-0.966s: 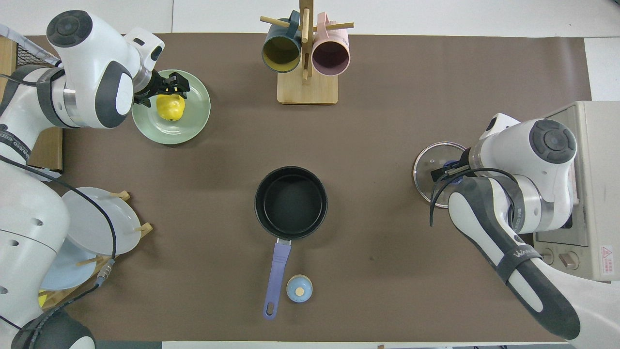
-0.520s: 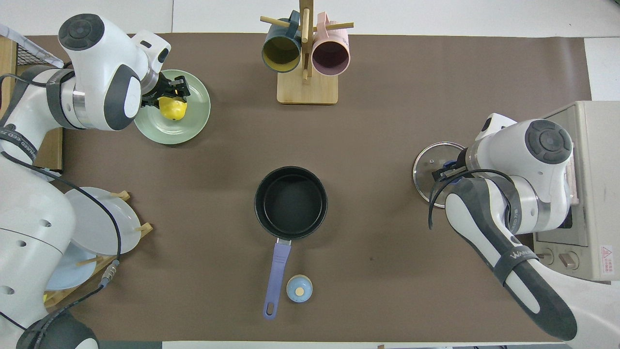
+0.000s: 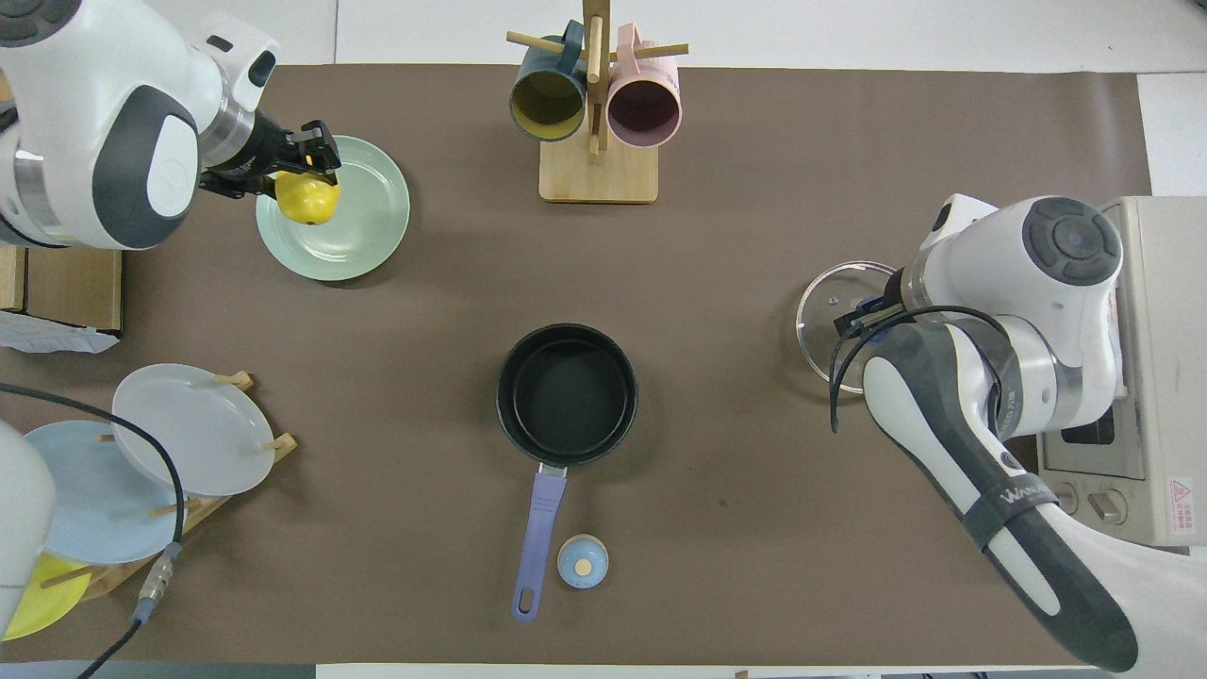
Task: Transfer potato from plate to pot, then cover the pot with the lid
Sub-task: 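Carry the potato with the left gripper while the right gripper lifts the lid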
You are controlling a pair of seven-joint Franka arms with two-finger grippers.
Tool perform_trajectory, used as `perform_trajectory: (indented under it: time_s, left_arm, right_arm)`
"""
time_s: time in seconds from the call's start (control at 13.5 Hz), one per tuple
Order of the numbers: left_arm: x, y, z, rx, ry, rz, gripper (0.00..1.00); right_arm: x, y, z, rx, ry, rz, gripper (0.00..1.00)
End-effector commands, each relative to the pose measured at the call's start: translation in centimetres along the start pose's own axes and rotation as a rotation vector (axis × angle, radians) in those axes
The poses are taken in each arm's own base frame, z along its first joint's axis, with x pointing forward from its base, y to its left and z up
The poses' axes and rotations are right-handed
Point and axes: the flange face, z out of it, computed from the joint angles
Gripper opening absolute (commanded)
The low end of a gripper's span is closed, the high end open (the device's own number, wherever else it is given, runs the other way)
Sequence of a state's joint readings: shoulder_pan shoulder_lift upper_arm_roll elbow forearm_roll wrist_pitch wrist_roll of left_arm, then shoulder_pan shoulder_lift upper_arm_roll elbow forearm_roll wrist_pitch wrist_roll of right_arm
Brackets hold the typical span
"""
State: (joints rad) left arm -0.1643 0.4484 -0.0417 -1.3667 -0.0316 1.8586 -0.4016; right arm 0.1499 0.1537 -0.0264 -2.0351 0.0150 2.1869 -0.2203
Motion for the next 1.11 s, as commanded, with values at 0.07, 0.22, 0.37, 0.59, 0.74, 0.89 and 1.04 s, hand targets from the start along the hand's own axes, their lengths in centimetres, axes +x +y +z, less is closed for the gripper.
perform_trajectory:
  time_s: [0.07,0.22,0.37,0.59,0.74,0.89,1.04]
  left_arm:
    - [-11.4,6.8,-1.7,0.03,-0.058,-0.031,0.0]
    - [-17.9,11.1,0.5,0.033,-0.053,-0.04,0.0]
    - [-22.7,13.7,2.2,0.004,-0.021,-0.036,0.0]
    - [-28.1,17.6,6.2,-0.037,0.009,-0.024,0.0]
    - [-30.1,18.4,9.2,-0.034,0.004,-0.009,0.0]
    - [-30.6,18.8,10.8,-0.03,0.004,-0.005,0.0]
    - [-30.6,18.9,11.4,-0.03,0.009,0.0,0.0]
  right_arm:
    - [2.8,-3.4,-6.0,0.0,0.018,0.067,0.0]
    - [3.4,-5.2,-7.7,-0.002,0.013,0.099,0.0]
    - [3.8,-6.6,-9.4,-0.001,0.006,0.106,0.0]
    - [4.2,-8.1,-10.0,-0.002,-0.004,0.138,0.0]
    - [4.2,-8.5,-9.8,-0.002,-0.01,0.133,0.0]
    - [4.3,-8.5,-9.7,-0.002,-0.007,0.133,0.0]
    - [4.3,-8.6,-9.7,-0.002,-0.012,0.132,0.0]
